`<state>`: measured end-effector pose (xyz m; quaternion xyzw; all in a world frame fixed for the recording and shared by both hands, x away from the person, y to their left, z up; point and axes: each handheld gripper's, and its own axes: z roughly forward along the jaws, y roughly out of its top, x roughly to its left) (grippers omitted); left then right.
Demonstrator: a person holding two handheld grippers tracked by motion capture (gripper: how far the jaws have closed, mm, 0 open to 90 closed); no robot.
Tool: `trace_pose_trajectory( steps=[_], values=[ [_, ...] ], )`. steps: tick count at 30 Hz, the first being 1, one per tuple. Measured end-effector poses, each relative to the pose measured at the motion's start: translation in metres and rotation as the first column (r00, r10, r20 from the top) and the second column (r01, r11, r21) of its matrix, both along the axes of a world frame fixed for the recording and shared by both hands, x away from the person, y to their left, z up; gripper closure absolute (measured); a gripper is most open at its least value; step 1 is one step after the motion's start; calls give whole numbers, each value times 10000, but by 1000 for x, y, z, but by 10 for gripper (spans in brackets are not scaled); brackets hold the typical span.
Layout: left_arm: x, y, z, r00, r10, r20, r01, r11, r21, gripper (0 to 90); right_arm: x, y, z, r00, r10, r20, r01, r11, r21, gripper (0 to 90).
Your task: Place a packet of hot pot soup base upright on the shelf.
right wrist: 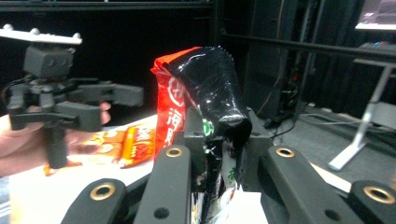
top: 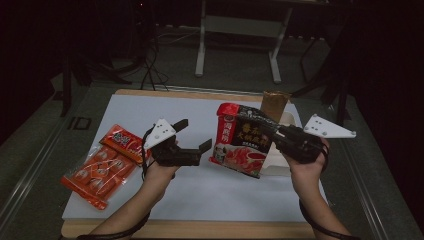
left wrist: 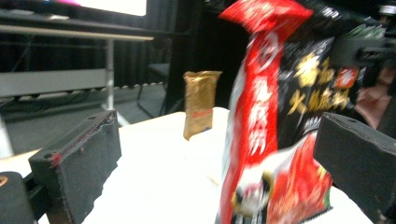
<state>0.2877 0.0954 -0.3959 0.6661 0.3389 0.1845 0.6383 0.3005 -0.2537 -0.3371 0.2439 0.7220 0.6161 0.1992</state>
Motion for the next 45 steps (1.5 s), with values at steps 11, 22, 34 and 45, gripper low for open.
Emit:
trace_pose_trajectory(
  steps=[11, 22, 34, 45],
  values=[
    [-22, 21, -32, 9963, 20, 854, -147, 9888, 1483, 40, 21, -31, 11, 9942, -966, 465, 971, 9952, -89, 779],
    [-37, 45, -54, 9987, 393, 321, -428, 9922, 1168, 37, 47, -62, 9, 9861, -1600, 458, 1619, 9859, -426, 778],
    [-53, 43, -87, 9998, -55, 182, 21, 9834, 1817, 37, 70, -89, 5, 9740, -2204, 533, 2226, 9741, -403, 777],
    [-64, 48, -99, 9997, 62, 257, -114, 9780, 2083, 37, 96, -112, -3, 9741, -2260, 19, 2259, 9731, -457, 776]
  ],
)
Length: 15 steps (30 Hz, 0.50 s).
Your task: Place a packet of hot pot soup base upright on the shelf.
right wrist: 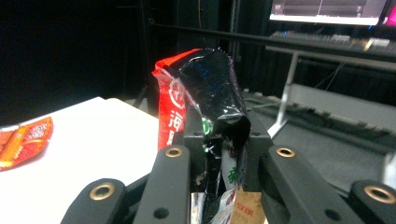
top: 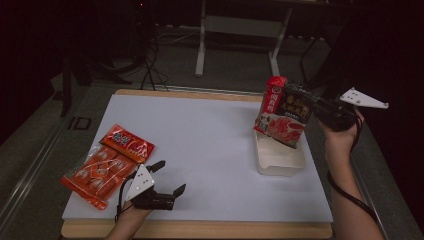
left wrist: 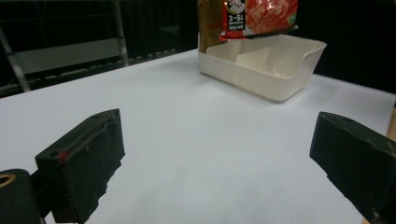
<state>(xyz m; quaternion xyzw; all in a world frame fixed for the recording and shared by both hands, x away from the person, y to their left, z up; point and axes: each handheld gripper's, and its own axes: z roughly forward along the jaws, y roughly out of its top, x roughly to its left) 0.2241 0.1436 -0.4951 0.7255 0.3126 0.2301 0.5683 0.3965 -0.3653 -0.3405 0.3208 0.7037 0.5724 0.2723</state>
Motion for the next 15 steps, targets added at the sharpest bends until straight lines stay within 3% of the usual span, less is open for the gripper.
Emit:
trace_pose_trajectory(
  steps=[3, 6, 15],
  values=[
    [1, 0, 0, 10000, 4, -93, -6, 9998, -214, 37, 8, -6, -6, 9997, -159, -161, 162, 9998, 142, 777],
    [1, 0, 0, 10000, 28, -36, -29, 9997, -242, 37, 13, -7, -10, 9992, -367, -186, 366, 9993, -16, 776],
    [1, 3, 0, 9999, 54, -98, -58, 9991, -429, 37, 28, -7, -20, 9987, -366, 349, 394, 9958, -832, 776]
  ],
)
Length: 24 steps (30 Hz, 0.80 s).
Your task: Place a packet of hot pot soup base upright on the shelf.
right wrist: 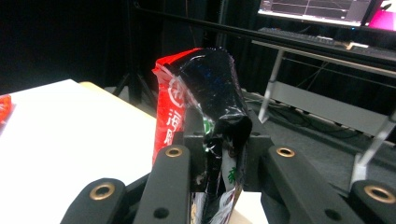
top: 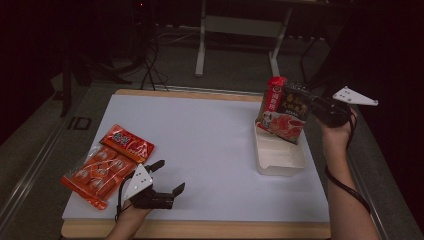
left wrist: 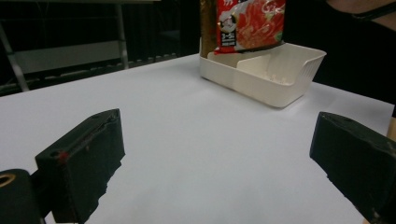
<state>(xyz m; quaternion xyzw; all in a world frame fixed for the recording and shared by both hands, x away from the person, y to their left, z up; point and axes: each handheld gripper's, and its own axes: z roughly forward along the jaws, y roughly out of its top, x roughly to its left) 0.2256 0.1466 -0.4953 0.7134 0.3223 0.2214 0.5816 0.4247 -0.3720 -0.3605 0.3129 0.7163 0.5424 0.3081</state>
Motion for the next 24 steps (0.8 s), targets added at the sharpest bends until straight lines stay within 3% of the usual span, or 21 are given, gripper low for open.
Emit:
trace_pose_trajectory(
  steps=[4, 9, 17, 24],
  values=[
    [0, 0, -1, 10000, -5, -24, 5, 10000, -12, 37, 9, 2, -7, 10000, -22, 18, 22, 9998, -174, 776],
    [0, 1, -2, 10000, -15, -90, 14, 9999, -110, 37, 15, 1, -15, 9996, 181, -224, -179, 9998, 94, 776],
    [0, 0, -2, 9999, -34, -118, 33, 9999, -104, 37, 13, -4, -21, 9985, 535, -77, -534, 9984, 158, 775],
    [0, -1, -3, 9999, -52, -147, 51, 10000, -76, 37, 9, -13, -30, 9980, 623, -34, -620, 9965, 562, 778]
  ],
)
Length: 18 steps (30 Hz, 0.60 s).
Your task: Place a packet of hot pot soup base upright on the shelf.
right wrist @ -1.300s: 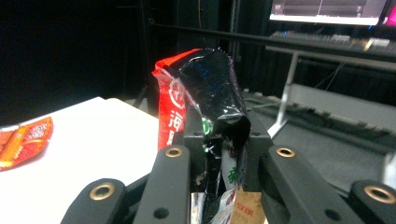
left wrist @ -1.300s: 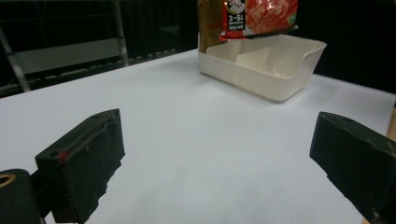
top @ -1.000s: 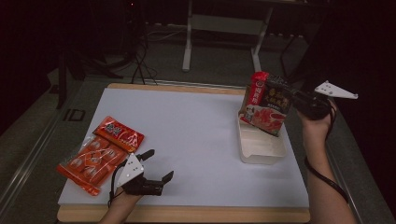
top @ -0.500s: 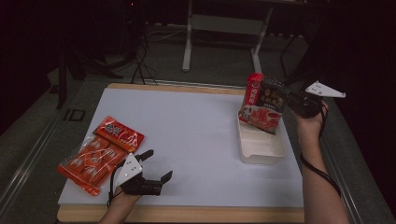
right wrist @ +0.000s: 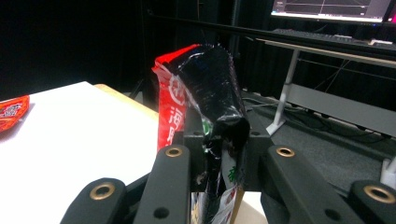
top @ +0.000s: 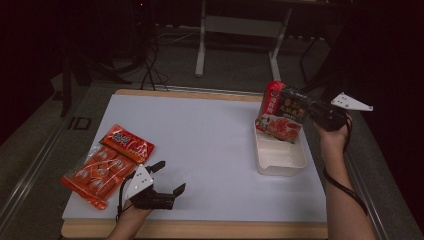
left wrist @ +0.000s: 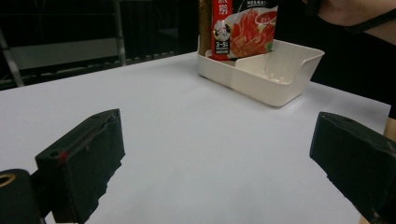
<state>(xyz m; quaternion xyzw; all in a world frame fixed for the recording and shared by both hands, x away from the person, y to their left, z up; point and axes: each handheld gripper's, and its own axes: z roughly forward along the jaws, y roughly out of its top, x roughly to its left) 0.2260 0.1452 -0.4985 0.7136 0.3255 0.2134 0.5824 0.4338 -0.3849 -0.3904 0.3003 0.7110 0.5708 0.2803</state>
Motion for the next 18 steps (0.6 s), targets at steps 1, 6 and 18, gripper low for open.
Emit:
trace_pose_trajectory(
  steps=[1, 6, 18],
  values=[
    [0, 0, 0, 10000, -4, -37, 4, 10000, 45, 37, 0, -1, -1, 10000, 15, -44, -15, 10000, 26, 779],
    [0, -1, -1, 10000, -49, -86, 49, 10000, 15, 37, -2, -3, 2, 9996, 33, -276, -42, 9995, -308, 781],
    [2, -3, 1, 9999, -120, -110, 120, 9999, -41, 37, -6, 6, 8, 9979, 382, -520, -421, 9963, -756, 781]
  ],
)
